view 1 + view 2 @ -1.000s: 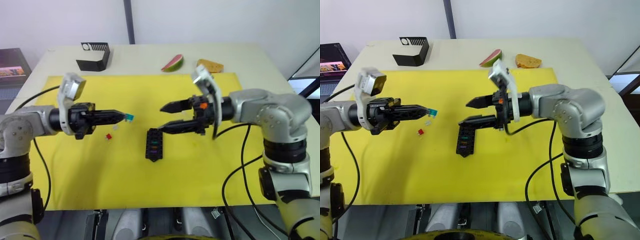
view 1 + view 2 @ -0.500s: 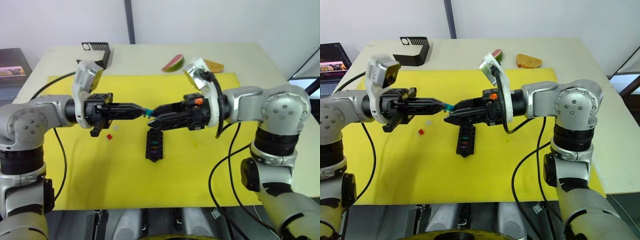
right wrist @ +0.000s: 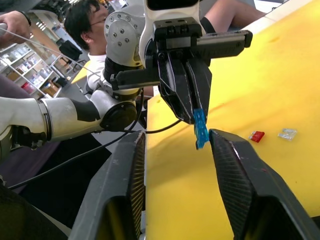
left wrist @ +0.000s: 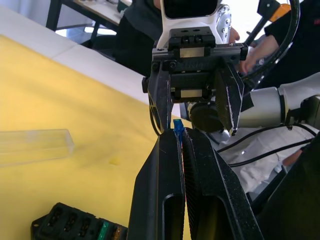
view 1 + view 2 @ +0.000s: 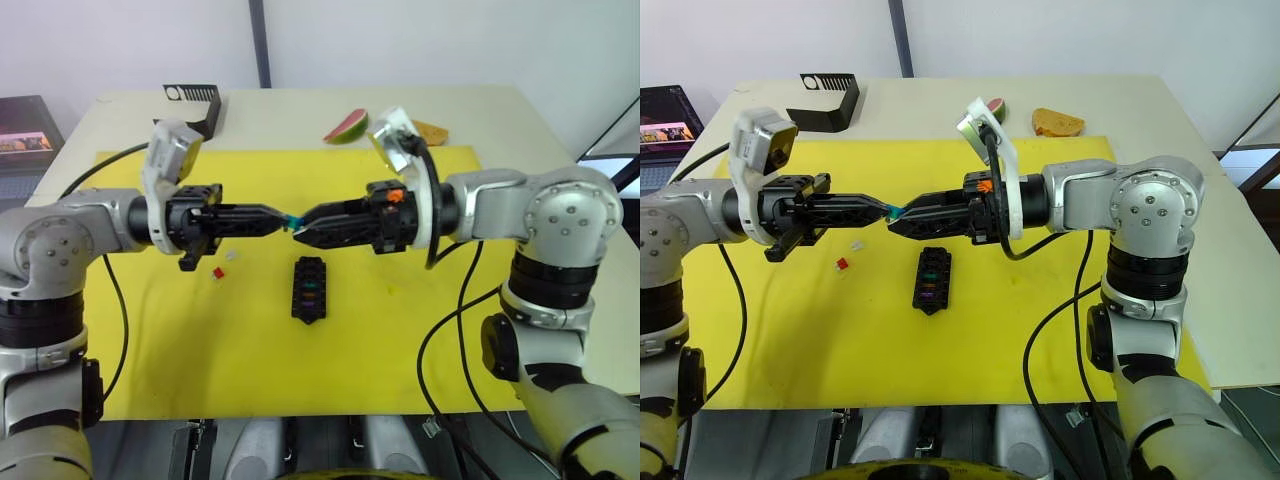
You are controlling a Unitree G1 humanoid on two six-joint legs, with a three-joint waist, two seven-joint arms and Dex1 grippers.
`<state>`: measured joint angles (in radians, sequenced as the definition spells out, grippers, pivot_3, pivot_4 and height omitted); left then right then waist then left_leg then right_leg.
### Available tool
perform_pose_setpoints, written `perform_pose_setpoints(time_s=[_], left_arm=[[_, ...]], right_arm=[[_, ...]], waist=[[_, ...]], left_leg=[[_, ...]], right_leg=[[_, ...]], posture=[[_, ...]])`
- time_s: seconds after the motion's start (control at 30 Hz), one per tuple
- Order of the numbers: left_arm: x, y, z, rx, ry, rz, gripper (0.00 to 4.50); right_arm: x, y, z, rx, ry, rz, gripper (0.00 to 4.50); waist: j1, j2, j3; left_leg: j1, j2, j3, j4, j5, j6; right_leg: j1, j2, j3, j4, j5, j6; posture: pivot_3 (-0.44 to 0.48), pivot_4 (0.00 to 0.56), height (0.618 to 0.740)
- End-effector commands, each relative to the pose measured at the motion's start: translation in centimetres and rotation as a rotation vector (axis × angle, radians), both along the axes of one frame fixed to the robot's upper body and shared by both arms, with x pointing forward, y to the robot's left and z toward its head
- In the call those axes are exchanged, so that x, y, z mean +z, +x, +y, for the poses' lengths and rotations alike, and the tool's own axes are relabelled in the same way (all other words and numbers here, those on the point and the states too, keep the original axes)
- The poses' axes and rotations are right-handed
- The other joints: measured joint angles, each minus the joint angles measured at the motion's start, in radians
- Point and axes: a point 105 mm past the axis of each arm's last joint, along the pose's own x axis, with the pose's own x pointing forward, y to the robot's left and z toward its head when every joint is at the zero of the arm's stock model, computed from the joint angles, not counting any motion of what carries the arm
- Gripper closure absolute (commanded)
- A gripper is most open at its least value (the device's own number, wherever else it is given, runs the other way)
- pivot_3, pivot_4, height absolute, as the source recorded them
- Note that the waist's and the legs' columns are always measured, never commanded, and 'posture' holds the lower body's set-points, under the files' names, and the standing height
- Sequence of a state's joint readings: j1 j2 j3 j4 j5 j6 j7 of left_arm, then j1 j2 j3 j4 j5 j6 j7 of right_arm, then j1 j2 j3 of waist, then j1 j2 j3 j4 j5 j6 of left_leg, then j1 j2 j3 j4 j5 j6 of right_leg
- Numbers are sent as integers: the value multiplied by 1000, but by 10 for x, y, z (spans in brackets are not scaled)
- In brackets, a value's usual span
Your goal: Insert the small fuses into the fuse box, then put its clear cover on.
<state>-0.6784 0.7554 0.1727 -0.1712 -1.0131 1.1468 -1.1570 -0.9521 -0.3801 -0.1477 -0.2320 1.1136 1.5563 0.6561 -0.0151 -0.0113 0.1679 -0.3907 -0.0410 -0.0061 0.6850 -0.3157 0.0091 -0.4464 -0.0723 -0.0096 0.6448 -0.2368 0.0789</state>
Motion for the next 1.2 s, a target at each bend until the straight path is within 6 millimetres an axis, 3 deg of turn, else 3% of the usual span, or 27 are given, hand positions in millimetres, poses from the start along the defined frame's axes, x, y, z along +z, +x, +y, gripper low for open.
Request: perform_pose_setpoints(time_s=[0.03, 0.07, 0.13, 0.6, 0.7, 1.07, 1.17, 1.2], left_arm=[[4, -4, 1, -14, 2, -35, 4500], [4, -4, 1, -14, 2, -35, 4500], [4, -5, 0, -15, 3, -36, 4500], [3, -4, -1, -17, 4, -37, 4500], [2, -4, -1, -16, 5, -37, 4500], [1, -6, 1, -18, 11, -40, 4500], [1, -7, 1, -17, 12, -40, 4500], [1, -7, 1, -17, 12, -40, 4500]], right_arm=[[9, -5, 0, 15, 18, -53, 2459], [9, -5, 0, 15, 18, -53, 2459], [9, -5, 1, 16, 17, -55, 2943], [8, -4, 2, 13, 15, -59, 2943], [8, -3, 2, 13, 16, -60, 3702], [7, -4, 4, 17, 10, -66, 3702], [7, -5, 4, 19, 10, -68, 4460], [8, -5, 4, 19, 10, -68, 4460]], waist=[[0, 0, 0], [0, 0, 0], [1, 0, 0], [0, 0, 0], [0, 0, 0], [1, 0, 0], [1, 0, 0], [0, 0, 0]], left_leg=[[0, 0, 0, 0, 0, 0], [0, 0, 0, 0, 0, 0], [0, 0, 0, 0, 0, 0], [0, 0, 0, 0, 0, 0], [0, 0, 0, 0, 0, 1], [0, 0, 0, 0, -1, 1], [0, 0, 0, 0, -1, 1], [0, 0, 0, 0, -1, 1]], right_leg=[[0, 0, 0, 0, 0, 0], [0, 0, 0, 0, 0, 0], [0, 0, 0, 0, 0, 0], [0, 0, 0, -1, 0, 0], [0, 0, 0, -1, 0, 0], [0, 0, 0, -1, 0, 0], [0, 0, 0, -1, 0, 0], [0, 0, 0, -1, 0, 0]], posture=[[0, 150, 740], [0, 150, 740], [0, 150, 740], [0, 150, 740], [0, 150, 740], [0, 150, 740], [0, 150, 740], [0, 150, 740]])
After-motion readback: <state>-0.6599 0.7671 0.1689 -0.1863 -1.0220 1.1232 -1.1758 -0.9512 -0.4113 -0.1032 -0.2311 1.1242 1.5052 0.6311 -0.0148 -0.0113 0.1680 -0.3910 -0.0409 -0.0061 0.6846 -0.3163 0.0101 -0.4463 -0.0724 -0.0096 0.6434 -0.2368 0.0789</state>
